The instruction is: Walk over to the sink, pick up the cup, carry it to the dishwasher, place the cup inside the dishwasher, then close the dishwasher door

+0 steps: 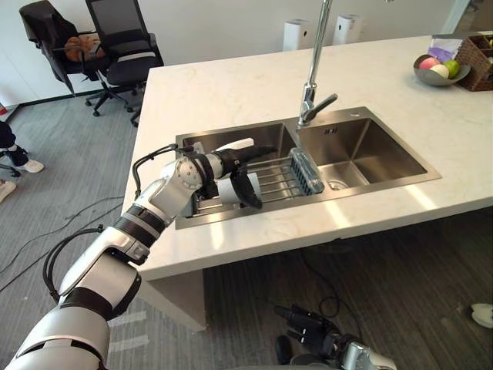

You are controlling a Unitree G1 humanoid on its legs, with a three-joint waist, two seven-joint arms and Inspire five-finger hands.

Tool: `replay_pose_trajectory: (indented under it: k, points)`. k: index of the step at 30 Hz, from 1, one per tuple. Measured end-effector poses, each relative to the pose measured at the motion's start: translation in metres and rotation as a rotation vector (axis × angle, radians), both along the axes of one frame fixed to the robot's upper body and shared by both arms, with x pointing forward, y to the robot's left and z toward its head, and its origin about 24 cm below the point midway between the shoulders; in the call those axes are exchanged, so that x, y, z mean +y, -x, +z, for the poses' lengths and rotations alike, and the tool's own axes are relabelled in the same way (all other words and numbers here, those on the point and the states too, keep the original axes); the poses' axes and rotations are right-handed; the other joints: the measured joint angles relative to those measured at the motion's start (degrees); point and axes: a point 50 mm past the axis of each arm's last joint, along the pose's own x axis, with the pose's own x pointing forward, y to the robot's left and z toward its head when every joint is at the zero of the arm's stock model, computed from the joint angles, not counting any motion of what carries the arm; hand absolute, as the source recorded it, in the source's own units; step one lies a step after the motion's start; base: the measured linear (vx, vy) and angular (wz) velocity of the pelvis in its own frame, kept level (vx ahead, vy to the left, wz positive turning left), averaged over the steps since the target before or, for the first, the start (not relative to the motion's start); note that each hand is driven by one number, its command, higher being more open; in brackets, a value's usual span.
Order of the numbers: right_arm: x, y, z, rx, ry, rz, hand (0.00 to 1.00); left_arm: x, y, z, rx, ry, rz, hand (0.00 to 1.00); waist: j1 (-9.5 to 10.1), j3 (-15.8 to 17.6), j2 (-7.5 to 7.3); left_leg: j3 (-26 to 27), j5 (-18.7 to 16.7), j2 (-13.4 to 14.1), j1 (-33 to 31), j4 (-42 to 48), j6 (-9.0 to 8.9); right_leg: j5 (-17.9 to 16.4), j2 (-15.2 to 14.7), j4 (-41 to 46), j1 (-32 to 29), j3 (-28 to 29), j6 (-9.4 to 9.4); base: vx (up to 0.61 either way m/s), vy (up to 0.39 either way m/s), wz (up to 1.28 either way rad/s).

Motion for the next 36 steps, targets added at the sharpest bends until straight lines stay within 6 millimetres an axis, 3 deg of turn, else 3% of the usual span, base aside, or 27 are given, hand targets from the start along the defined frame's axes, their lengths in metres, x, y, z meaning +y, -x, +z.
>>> replay_pose_trajectory:
  k: [15, 27, 32, 36]
  points:
    - [-0.008, -0.002, 0.003, -0.035, -0.029, -0.032, 1.00, 0.011, -0.009, 0.004, -0.032, 0.044, 0.132, 1.00, -1.11, 0.70, 1.14, 2.30, -0.18, -0.35, 0.05, 0.03, 0.20, 0.84, 0.10, -0.01, -0.74, 2.32, 0.15, -0.04, 0.017, -0.08]
    - [-0.013, 0.000, 0.003, -0.044, -0.033, -0.087, 1.00, 0.034, -0.022, -0.004, -0.036, 0.106, 0.341, 1.00, -1.45, 0.93, 1.47, 3.55, -0.46, -0.58, 0.12, -0.07, 0.33, 1.08, 0.15, 0.00, -1.35, 3.35, 0.44, -0.02, 0.017, -0.05]
    - [-0.016, -0.001, 0.004, -0.051, -0.027, -0.085, 1.00, 0.060, -0.023, -0.024, -0.005, 0.112, 0.477, 1.00, -1.71, 1.31, 2.16, 4.90, -0.45, -0.58, 1.46, -1.35, 0.21, 1.02, 0.65, -0.01, -0.91, 4.38, 0.49, -0.03, 0.013, -0.12]
    - [-0.016, -0.002, 0.005, -0.060, -0.025, -0.082, 1.00, 0.065, -0.018, -0.044, 0.044, 0.094, 0.497, 1.00, -2.18, 1.49, 2.48, 5.08, -0.45, -0.55, 1.61, -1.51, 0.11, 0.89, 0.74, 0.00, -0.92, 4.41, 0.58, 0.00, 0.000, 0.00]
